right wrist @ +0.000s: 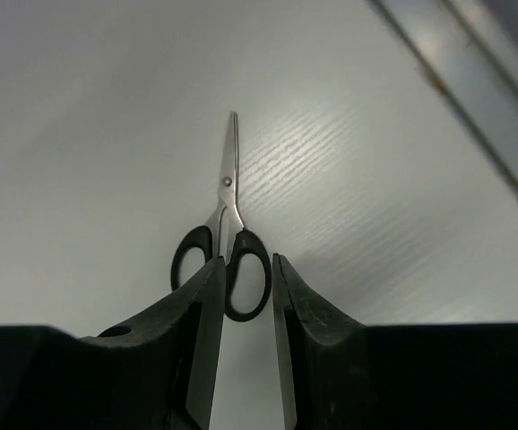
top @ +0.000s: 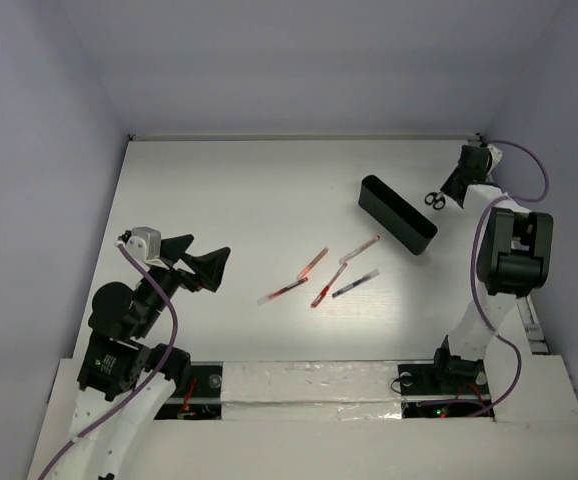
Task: Sort the stationery into containers
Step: Pick up the scissors from the center of the board.
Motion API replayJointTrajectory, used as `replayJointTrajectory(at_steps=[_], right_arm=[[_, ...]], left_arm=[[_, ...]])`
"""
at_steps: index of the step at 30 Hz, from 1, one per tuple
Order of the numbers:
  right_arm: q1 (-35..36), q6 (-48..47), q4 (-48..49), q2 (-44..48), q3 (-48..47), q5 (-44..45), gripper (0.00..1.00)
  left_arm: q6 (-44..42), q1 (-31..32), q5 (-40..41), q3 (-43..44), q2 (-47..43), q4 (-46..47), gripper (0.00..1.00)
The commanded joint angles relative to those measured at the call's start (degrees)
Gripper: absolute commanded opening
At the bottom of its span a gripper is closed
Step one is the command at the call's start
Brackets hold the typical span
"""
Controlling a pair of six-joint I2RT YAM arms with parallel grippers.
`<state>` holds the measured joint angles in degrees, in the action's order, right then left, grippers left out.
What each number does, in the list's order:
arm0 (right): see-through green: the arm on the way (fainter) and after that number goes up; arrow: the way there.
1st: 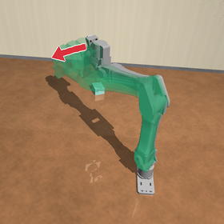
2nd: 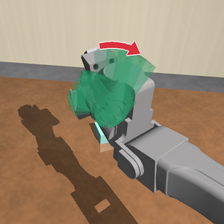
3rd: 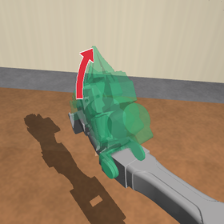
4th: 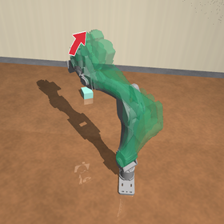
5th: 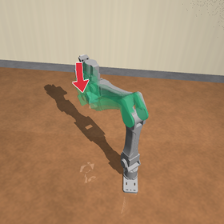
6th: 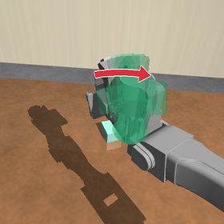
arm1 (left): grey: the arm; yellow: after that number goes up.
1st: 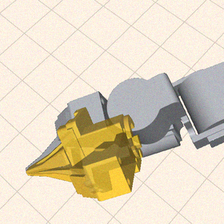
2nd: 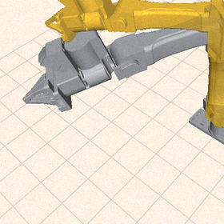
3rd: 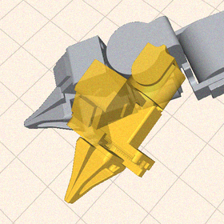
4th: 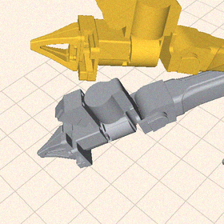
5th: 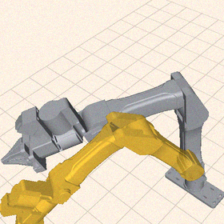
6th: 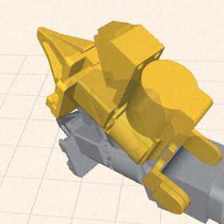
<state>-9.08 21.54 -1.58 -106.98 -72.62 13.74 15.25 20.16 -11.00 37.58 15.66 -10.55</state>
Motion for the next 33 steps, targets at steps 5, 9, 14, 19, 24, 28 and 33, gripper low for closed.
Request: replayJointTrajectory(at_steps=[5,9,14,19,24,28,33], right_arm=[[-1.8,1.9,-9.7,-7.8,-8.4,-8.6,0.37],[-2.3,1.6,-14.1,-10.8,-12.5,-10.2,0.38],[-3.4,2.5,-15.4,-11.1,-12.1,-10.2,0.36],[-3.4,2.5,-15.1,-9.7,-10.4,-8.4,0.32],[-3.4,2.3,-16.7,-10.3,-10.7,-8.2,0.29],[-3.4,1.8,-16.0,-9.6,-9.7,-7.4,0.24],[-3.4,1.5,-16.1,-9.3,-8.8,-6.8,0.2]], left_arm=[[-0.1,0.8,-0.6,1.1,0.3,2.5,0.99],[-0.2,0.8,-0.4,1.1,-0.2,2.5,0.99],[-0.1,1.3,0.0,1.2,-1.1,2.4,0.99],[-0.2,1.8,0.4,1.3,-1.8,2.2,0.99],[-0.1,2.3,0.5,1.3,-2.5,2.1,0.99],[-0.2,2.3,0.5,1.3,-2.7,2.1,0.99],[-0.1,2.3,0.6,1.3,-3.0,2.0,0.99]])
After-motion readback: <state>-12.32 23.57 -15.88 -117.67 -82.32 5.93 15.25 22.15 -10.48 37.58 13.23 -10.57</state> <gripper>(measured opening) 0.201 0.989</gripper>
